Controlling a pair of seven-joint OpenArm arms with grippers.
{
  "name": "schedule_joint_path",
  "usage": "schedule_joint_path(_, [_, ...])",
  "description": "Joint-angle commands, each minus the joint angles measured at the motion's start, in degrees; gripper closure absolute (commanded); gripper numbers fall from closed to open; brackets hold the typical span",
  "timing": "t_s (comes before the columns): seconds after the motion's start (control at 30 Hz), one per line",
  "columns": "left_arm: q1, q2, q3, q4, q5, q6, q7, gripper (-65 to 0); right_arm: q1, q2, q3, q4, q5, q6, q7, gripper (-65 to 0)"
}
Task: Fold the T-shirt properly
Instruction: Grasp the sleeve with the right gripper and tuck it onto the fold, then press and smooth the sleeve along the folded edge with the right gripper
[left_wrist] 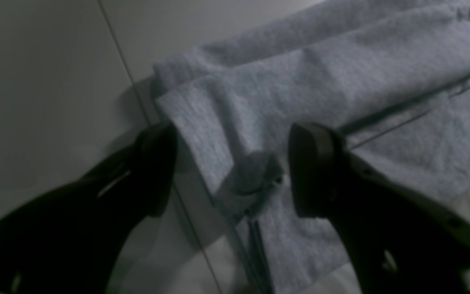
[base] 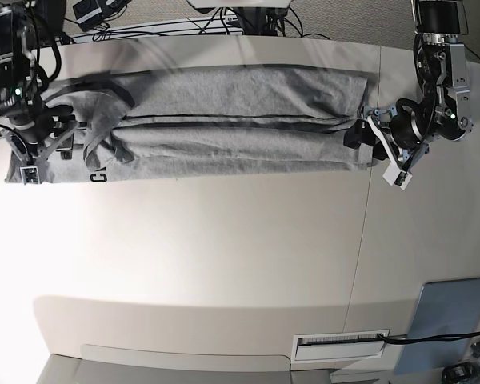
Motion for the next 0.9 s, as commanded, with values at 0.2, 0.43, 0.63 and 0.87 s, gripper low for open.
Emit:
schedule_joint_path(0.2, [-0.63, -0.85, -0.33, 0.92, -0.76, -0.48, -1.31, -42.9, 3.43, 0.28, 0.63, -4.50, 3.34, 1.55, 1.40, -29.2])
schedule_joint_path(0.43, [-0.66, -0.83, -0.33, 0.92, -0.76, -0.48, -2.14, -42.9, 3.43, 0.02, 0.63, -7.26, 6.03, 4.70, 2.89, -29.1])
schedule_joint_path(0.63, [-0.63, -0.83, -0.33, 0.92, -0.74, -0.46, -2.08, -42.9, 4.07, -0.09, 0.63, -9.94, 6.64, 5.79, 4.85, -29.1])
schedule_joint_path(0.87, [-0.63, -0.83, -0.33, 0.92, -0.72, -0.48, -2.05, -42.9, 7.37, -2.67, 0.63, -13.84, 11.50, 10.56, 4.96, -29.0])
